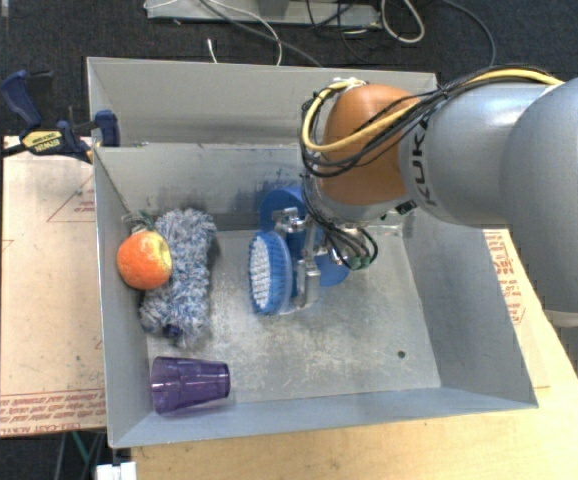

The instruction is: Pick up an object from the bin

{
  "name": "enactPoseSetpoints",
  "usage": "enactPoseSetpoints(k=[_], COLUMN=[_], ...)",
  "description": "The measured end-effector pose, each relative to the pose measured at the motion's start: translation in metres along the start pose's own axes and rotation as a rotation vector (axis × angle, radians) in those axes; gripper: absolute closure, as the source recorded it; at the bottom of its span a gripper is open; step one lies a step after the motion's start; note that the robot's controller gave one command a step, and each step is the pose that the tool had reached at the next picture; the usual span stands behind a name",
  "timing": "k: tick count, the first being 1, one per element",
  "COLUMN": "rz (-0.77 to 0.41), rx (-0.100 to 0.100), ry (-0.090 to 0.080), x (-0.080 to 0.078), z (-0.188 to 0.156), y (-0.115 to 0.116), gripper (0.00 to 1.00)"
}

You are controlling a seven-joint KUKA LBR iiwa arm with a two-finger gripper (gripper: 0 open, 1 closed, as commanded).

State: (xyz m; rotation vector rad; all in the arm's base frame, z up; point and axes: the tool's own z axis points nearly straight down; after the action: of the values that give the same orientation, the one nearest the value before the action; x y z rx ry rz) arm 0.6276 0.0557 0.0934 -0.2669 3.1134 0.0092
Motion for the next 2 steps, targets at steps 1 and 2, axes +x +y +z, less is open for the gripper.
enactPoseSetpoints(k=[1, 2], rz=[0.047, -0.123], rx=[0.003, 0.002], ry=[-0.004, -0.011], x=[-0.003, 0.006], z=[-0.008, -0.087], y=[-0.005, 0.020], gripper=[0.00, 0.00])
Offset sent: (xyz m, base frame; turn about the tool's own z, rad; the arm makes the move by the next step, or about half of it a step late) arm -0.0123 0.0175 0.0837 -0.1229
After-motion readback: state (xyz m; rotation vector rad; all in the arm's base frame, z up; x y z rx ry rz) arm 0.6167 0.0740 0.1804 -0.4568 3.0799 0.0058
